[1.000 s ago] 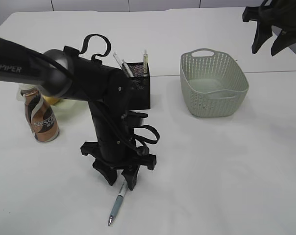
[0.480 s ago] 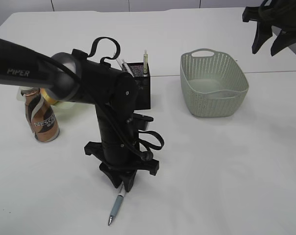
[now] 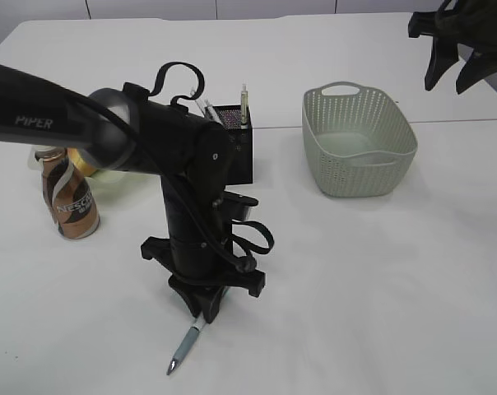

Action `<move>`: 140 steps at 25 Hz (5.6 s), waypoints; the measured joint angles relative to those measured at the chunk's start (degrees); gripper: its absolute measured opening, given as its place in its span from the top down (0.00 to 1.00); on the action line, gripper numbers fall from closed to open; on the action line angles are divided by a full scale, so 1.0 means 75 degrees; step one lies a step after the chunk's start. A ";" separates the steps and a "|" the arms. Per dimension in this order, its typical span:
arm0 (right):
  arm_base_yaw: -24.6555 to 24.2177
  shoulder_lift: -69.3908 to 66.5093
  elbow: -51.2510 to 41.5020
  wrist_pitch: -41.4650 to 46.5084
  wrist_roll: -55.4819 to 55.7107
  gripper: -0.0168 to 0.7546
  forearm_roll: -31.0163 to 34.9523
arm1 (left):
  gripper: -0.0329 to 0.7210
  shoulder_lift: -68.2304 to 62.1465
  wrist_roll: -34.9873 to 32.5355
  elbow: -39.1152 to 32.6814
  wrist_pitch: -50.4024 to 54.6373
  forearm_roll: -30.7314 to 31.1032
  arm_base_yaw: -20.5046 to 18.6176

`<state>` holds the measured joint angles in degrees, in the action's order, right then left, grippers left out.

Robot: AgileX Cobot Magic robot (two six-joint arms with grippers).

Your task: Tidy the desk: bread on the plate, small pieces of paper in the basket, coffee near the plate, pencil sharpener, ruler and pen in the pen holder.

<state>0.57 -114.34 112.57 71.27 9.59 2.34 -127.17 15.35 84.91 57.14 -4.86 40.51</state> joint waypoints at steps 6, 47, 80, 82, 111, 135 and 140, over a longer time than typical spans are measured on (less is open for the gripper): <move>0.0000 0.0000 0.0000 0.0000 0.0000 0.57 0.0000 | 0.86 0.0137 -0.0093 -0.0087 0.0349 0.0064 0.0120; 0.0000 0.0000 0.0000 0.0000 0.0000 0.57 -0.0190 | 0.86 0.2590 -0.0068 -0.2186 -1.1190 0.0691 -0.1207; 0.0000 0.0000 0.0000 0.0000 -0.0007 0.57 -0.0426 | 0.26 0.0181 -0.0221 -0.0147 -1.1168 0.0800 -0.1856; 0.0000 0.0000 0.0000 0.0000 -0.0007 0.57 -0.0426 | 0.23 0.0181 -0.0221 -0.0147 -1.1089 0.0800 -0.1856; 0.0000 0.1484 -0.0080 0.0013 -0.1659 0.57 0.1556 | 0.26 0.5331 0.0469 -0.0147 -0.0110 0.1209 -0.1856; 0.0000 1.0920 -0.8185 -0.1166 -0.1712 0.57 0.1074 | 0.32 0.8723 -0.0656 -0.0413 0.1986 0.0002 -0.1841; 0.0000 1.1828 -0.8485 -0.1046 -0.1840 0.57 0.1074 | 0.32 1.0475 -0.1088 -0.2208 0.1970 -0.0074 -0.1841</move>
<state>0.57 -25.63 48.94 63.43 -4.22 10.40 -48.60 7.19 68.35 71.91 -5.42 26.70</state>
